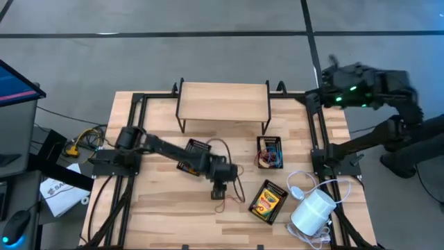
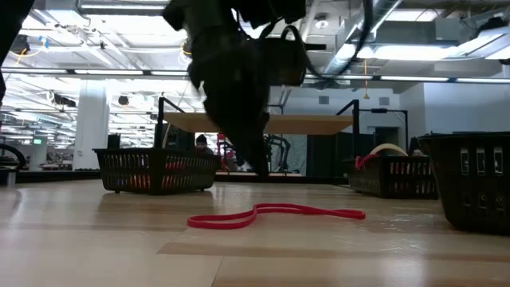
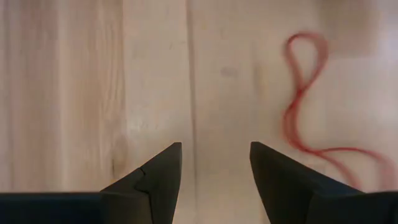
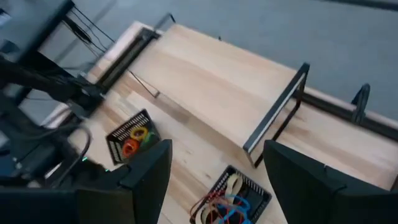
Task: Pick & Place Office Desk Supplies
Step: Put the red rubber band into the top right black bin
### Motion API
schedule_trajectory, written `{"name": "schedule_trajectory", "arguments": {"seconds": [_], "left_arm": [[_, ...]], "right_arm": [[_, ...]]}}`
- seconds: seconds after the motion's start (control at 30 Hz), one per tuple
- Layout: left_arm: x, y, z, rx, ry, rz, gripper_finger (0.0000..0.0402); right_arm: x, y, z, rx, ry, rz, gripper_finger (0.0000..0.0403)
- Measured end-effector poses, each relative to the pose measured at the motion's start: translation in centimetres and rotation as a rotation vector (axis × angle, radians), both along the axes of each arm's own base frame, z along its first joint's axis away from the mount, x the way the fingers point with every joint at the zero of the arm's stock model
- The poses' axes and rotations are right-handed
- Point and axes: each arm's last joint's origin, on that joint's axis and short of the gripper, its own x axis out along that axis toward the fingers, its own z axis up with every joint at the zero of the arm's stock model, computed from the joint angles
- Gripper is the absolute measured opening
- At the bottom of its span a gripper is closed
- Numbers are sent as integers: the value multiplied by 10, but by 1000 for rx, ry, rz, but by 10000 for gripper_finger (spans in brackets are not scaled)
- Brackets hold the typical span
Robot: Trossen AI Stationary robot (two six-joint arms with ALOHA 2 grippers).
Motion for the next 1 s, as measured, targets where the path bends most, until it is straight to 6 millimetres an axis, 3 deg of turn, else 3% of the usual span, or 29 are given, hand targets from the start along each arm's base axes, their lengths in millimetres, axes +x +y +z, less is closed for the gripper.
{"name": "schedule_trajectory", "arguments": {"seconds": [0.13,0.4,0.6,0.73,1.0], "left_arm": [[-5,-26,-16,124,7,-24,185],[-6,-52,-22,-7,-7,-129,208],[1,-58,-20,-54,-85,-145,230],[6,-57,-30,-59,-92,-136,234],[8,-56,-55,-14,-42,-127,197]], "right_arm": [[26,8,-11,22,34,-28,249],[66,22,-27,58,92,-18,249],[84,27,-35,54,125,0,249],[89,31,-34,42,96,7,249],[91,41,-25,29,-18,40,249]]}}
